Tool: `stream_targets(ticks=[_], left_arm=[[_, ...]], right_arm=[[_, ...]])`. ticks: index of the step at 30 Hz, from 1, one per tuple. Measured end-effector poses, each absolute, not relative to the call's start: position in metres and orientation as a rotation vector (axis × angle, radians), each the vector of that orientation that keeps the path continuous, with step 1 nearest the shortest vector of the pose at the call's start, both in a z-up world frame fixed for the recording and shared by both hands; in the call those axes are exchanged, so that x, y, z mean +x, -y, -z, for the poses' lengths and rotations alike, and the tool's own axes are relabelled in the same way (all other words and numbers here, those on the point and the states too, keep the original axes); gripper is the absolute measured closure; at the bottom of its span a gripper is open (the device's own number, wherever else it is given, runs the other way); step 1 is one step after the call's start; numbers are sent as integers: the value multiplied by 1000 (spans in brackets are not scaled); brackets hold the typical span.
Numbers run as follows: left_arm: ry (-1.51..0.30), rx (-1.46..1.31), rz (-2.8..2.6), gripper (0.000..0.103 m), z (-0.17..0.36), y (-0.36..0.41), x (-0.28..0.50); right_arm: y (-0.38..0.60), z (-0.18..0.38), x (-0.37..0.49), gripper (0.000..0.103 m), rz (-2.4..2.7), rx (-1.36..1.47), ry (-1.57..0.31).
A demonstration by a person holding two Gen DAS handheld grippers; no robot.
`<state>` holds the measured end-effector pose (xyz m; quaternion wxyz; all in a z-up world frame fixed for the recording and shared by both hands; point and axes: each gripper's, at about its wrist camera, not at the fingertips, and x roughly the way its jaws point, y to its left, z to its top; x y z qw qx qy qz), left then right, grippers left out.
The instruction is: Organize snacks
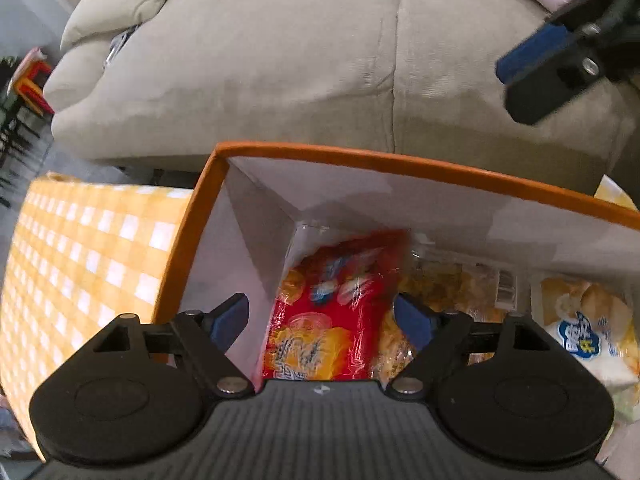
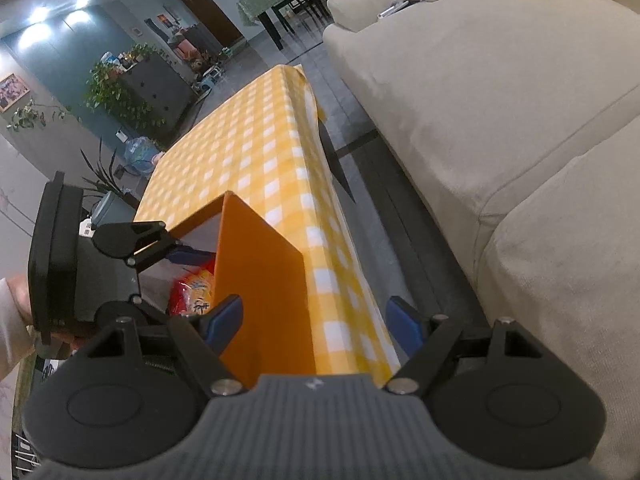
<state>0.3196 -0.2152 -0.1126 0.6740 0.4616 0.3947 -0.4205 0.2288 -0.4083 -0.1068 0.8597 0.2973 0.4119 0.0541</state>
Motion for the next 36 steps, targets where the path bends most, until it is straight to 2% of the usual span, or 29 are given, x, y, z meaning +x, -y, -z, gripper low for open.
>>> stream_targets(ticks=[15, 19, 24, 27, 29, 32, 36], left_arm=[[-829, 996, 858, 6, 56, 193, 265], [-913, 908, 721, 10, 52, 180, 237], [-893, 896, 585, 10, 53, 163, 182], [-952, 821, 454, 12, 48, 153, 159], [-988, 704, 402, 12, 41, 142, 146], [-970, 585, 342, 11, 27, 130, 120], [-952, 458, 253, 10, 15, 120, 90]], right_arm=[[402, 93, 224, 23, -126, 631, -842], [398, 84, 221, 21, -122, 622, -838], [393, 65, 213, 19, -90, 608, -788], [392, 54, 202, 18, -52, 577, -778], [389, 47, 194, 7, -54, 556, -783], [378, 36, 178, 4, -56, 491, -825], [351, 30, 142, 3, -28, 370, -908]])
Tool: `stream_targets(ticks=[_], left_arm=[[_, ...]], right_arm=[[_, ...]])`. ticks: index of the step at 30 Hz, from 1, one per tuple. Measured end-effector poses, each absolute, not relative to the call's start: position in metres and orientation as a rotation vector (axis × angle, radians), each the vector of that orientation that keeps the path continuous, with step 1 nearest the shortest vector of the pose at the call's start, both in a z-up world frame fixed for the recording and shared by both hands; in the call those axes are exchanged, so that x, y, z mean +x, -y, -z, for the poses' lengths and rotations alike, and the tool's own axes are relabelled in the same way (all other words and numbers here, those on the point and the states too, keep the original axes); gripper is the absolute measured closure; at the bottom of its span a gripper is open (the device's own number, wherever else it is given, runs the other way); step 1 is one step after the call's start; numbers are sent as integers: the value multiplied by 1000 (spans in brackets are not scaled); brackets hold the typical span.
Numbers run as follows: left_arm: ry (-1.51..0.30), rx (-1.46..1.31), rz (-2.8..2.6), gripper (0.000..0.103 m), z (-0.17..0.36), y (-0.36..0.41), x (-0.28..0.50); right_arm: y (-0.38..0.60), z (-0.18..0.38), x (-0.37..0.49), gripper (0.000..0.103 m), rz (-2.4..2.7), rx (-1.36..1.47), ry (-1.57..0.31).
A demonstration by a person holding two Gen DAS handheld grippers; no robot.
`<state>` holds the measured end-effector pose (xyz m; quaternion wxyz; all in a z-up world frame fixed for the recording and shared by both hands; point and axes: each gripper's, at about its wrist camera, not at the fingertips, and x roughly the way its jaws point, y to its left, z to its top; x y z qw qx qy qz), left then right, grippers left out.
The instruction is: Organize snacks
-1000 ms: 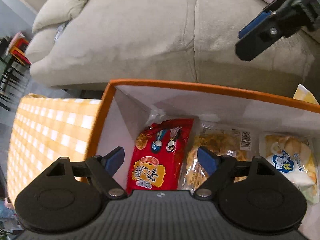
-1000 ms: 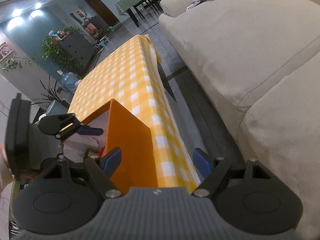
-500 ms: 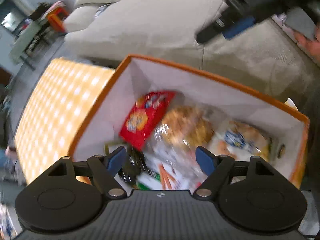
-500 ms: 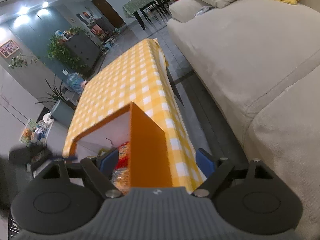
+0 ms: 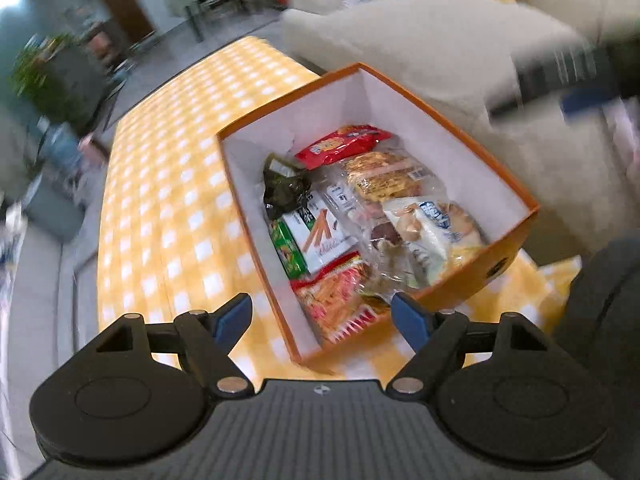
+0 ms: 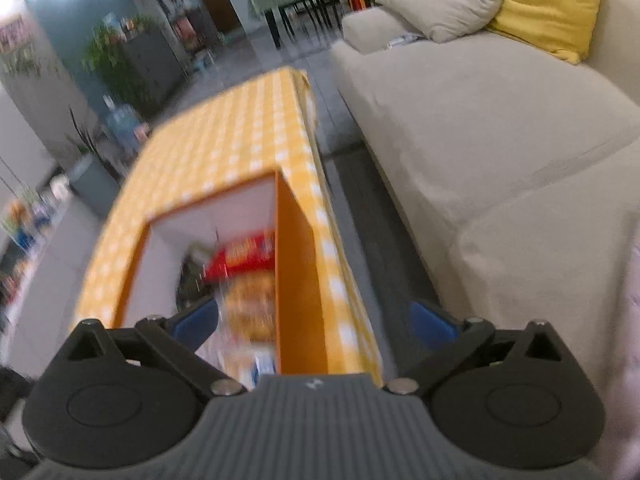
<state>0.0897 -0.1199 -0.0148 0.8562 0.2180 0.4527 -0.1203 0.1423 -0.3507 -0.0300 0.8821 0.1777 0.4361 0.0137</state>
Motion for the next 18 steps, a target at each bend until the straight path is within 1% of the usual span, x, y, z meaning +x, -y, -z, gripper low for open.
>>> stream_targets(ticks=[3, 5, 9, 18], left_arm=[[-985, 311, 240, 9, 11, 110, 75], [-992, 230, 270, 9, 8, 105, 65], [-990, 131, 227, 9, 2, 96, 50], [-997, 48, 86, 9, -7, 84, 36]], right_arm=[[328, 37, 113, 3, -27, 324, -1002], [318, 41, 91, 3, -1, 328, -1007], [300, 43, 69, 3, 79, 256, -1086], [276, 39, 42, 3, 21, 199, -1148]])
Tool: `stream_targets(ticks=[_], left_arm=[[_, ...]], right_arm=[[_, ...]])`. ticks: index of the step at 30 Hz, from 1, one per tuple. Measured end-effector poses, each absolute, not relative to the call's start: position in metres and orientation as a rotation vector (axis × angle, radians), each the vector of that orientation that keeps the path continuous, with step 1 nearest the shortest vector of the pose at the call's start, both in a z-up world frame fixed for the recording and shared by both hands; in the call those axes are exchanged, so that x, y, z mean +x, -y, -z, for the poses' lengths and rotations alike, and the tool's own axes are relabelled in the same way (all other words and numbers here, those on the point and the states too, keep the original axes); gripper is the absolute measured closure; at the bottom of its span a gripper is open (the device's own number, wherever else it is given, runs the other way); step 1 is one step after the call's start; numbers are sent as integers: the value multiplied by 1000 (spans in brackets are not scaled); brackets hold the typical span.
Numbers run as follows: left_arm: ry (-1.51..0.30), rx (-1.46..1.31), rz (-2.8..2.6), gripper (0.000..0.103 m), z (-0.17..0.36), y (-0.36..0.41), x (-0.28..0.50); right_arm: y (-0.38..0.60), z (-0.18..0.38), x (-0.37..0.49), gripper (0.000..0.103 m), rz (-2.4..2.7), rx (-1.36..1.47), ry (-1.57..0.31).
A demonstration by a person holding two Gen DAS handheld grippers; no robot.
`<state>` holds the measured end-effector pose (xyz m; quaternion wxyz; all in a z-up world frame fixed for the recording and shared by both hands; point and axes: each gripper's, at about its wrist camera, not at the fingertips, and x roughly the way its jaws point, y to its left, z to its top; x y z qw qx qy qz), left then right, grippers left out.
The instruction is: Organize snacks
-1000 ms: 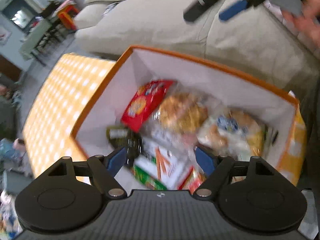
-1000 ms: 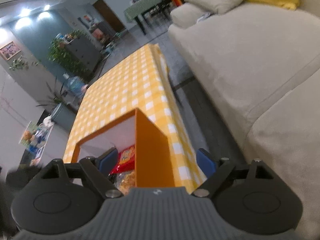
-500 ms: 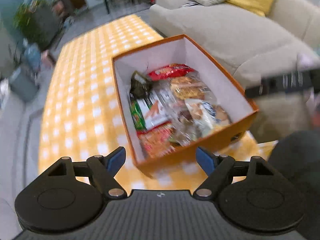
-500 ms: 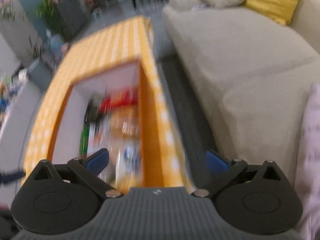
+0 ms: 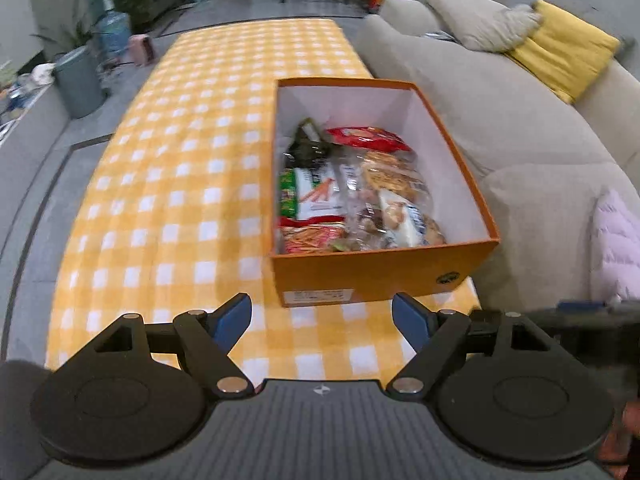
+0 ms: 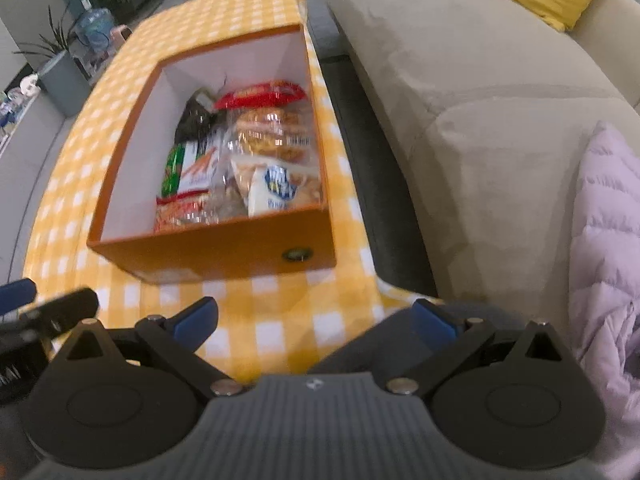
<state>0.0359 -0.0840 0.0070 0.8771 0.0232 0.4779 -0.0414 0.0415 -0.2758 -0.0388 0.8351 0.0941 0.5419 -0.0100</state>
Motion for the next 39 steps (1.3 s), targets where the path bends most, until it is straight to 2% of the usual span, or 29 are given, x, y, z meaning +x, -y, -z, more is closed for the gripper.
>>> stream_targets(ticks=[8, 18, 21, 25, 36, 39], left_arm=[[-1045, 63, 2, 9, -10, 81, 35], [-1088, 57, -16, 9, -22, 84, 24], [-1091, 63, -15, 9, -25, 85, 23], [-1083, 80, -16, 9, -28, 89, 21], [-1085, 67, -18, 10, -30, 90, 21], [-1086, 60, -17, 13, -29, 89, 21]], right_arm=[[249, 34, 29, 3, -10, 63, -1175], [226, -6, 10, 3, -39, 28, -1110], [228, -15, 8, 3, -76, 65, -1114], [229, -17, 10, 3, -144, 113, -1211], [231, -17, 7, 3, -151, 148, -1212], [229, -17, 8, 3, -144, 131, -1209]])
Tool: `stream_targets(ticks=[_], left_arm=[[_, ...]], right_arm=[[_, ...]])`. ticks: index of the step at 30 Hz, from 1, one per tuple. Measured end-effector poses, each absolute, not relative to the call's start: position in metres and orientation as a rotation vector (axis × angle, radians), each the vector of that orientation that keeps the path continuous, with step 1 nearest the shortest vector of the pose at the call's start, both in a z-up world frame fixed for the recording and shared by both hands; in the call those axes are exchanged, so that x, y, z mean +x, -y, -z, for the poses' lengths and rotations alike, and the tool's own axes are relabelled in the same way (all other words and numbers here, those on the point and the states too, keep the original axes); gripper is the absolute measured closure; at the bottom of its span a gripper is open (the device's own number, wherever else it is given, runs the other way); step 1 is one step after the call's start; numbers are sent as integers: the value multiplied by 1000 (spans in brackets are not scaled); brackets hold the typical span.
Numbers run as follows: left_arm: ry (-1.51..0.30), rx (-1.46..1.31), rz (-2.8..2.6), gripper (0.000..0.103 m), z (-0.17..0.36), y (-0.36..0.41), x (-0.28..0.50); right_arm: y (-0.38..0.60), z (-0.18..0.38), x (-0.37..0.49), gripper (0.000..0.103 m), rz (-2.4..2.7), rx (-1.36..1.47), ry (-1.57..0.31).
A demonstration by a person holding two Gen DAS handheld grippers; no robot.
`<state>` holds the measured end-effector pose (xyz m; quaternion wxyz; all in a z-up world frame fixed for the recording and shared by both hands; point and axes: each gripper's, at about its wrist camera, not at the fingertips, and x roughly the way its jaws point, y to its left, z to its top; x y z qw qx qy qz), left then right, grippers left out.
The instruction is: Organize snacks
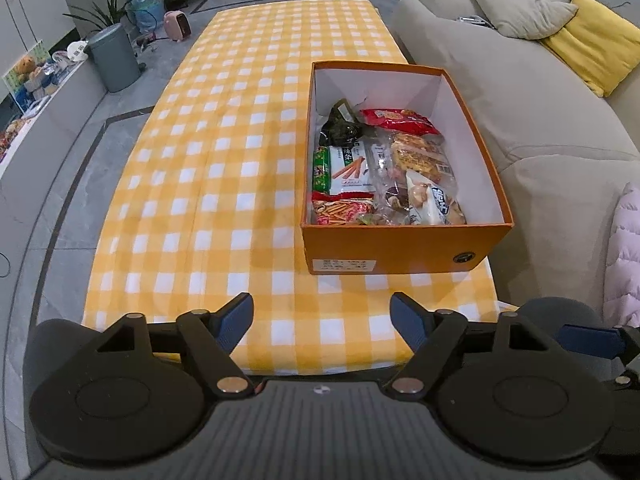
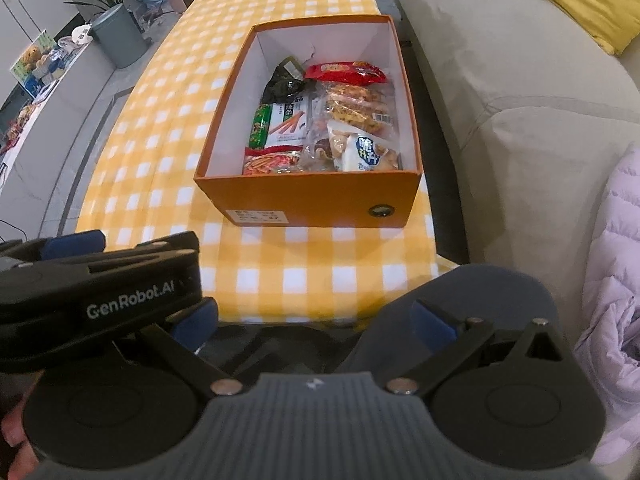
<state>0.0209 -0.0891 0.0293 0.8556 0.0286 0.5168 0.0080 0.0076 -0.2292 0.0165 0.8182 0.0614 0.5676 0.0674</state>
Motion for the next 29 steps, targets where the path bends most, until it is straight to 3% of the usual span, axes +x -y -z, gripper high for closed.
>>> stream_targets(ticks=[29], left_arm=[[-1081, 65, -31, 15, -20, 86, 22]], right_arm=[[221, -11, 11, 3, -132, 94, -1201]])
